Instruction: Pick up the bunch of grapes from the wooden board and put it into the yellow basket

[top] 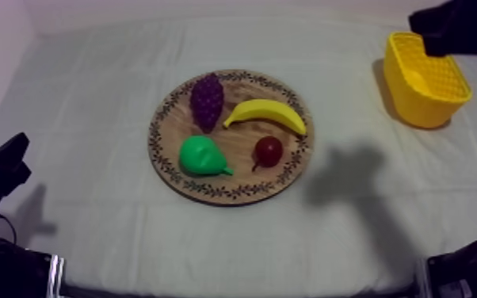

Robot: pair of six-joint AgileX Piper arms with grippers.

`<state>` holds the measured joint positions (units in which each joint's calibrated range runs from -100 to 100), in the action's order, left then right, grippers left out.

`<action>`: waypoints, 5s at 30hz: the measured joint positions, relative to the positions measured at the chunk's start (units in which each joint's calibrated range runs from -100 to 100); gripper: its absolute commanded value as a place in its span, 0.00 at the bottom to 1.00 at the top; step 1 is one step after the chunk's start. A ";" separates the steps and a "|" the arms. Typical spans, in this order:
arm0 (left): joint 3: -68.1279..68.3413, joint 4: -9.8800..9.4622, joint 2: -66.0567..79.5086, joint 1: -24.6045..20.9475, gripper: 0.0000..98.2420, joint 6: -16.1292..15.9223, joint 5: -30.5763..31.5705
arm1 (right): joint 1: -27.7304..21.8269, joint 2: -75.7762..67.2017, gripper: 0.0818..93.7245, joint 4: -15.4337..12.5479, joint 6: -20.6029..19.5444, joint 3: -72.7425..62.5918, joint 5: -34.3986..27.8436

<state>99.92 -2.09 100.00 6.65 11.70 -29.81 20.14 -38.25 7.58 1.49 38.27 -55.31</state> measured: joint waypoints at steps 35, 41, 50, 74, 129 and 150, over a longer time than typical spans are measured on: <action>0.00 0.00 0.00 0.00 0.00 0.00 0.00 | 14.47 49.01 0.00 6.64 -24.31 -56.11 -24.55; 0.00 0.00 0.00 0.00 0.00 0.00 0.00 | 14.76 56.65 0.00 8.85 -25.68 -62.98 -28.22; 0.00 0.00 0.00 0.00 0.00 0.00 0.00 | 14.97 67.78 0.00 10.23 -26.69 -71.64 -31.26; 0.00 0.00 0.00 0.00 0.00 0.00 0.00 | 12.30 76.68 0.65 3.38 -24.97 -75.77 -31.67; 0.00 0.00 0.00 0.00 0.00 0.00 0.00 | 10.15 94.62 0.32 3.59 -22.85 -71.71 -7.89; 0.00 0.00 0.00 0.00 0.00 0.00 0.00 | 5.29 61.56 0.29 5.37 -16.91 -47.47 -7.65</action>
<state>99.92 -2.09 100.00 6.65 11.70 -29.81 25.43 23.30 12.95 -15.42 -9.20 -62.96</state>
